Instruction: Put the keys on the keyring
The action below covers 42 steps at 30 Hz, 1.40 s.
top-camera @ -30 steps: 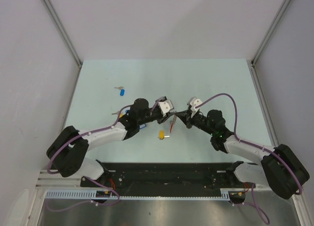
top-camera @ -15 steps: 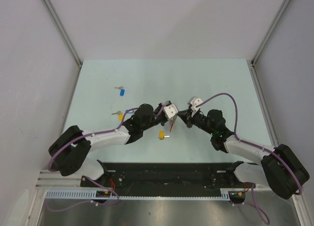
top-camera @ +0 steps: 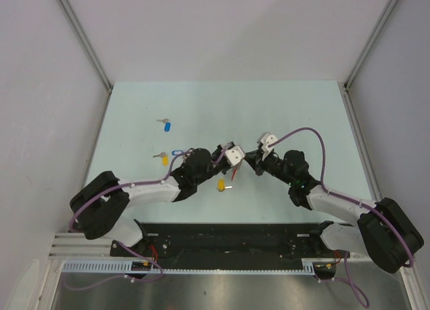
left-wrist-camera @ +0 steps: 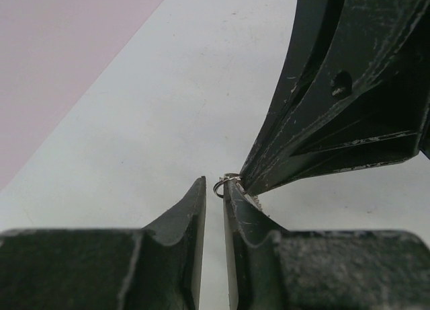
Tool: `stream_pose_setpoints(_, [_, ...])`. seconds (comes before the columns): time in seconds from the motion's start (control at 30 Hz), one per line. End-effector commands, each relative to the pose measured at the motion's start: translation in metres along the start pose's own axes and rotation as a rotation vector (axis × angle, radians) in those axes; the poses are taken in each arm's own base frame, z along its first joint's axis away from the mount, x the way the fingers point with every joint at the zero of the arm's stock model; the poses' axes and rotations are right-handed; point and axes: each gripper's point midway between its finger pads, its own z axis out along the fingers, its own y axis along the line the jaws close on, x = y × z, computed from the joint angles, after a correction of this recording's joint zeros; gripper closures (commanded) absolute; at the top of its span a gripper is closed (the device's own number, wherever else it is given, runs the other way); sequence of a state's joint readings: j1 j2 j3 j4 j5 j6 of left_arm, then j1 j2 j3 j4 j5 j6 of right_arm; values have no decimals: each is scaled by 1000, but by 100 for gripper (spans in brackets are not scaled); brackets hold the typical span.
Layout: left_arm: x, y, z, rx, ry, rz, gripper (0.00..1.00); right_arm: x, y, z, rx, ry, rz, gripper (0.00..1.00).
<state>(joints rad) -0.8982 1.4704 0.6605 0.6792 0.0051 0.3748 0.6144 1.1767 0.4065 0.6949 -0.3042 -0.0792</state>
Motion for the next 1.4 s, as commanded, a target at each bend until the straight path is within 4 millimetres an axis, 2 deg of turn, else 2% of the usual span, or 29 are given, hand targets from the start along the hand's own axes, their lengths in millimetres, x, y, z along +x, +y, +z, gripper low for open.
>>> stream_pose_setpoints(0.0, [-12,14,3,-79,-48,23,83,-11,6,4,-32,-17,3,100])
stream_pose_setpoints(0.23, [-12,10,5,-81,-52,23,100,-11,6,4,-29,-15,14,100])
stream_pose_setpoints(0.33, [-12,10,4,-88,-54,22,100,-13,5,3,-15,-19,22,92])
stream_pose_setpoints(0.47, [-11,14,-1,-115,-49,-1,100,-19,-5,-2,49,-31,39,69])
stream_pose_setpoints(0.57, [-9,16,-5,-140,-35,-39,100,-25,-13,-6,93,-42,56,61])
stream_pose_setpoints(0.9, [-3,18,-11,-170,-3,-127,100,-28,-24,-14,100,-52,144,60])
stream_pose_setpoints(1.23, [2,22,-10,-216,29,-236,99,-25,-19,-13,68,-39,177,60])
stream_pose_setpoints(1.37, [-4,20,-10,-212,27,-291,100,-26,-22,-11,78,-51,186,60])
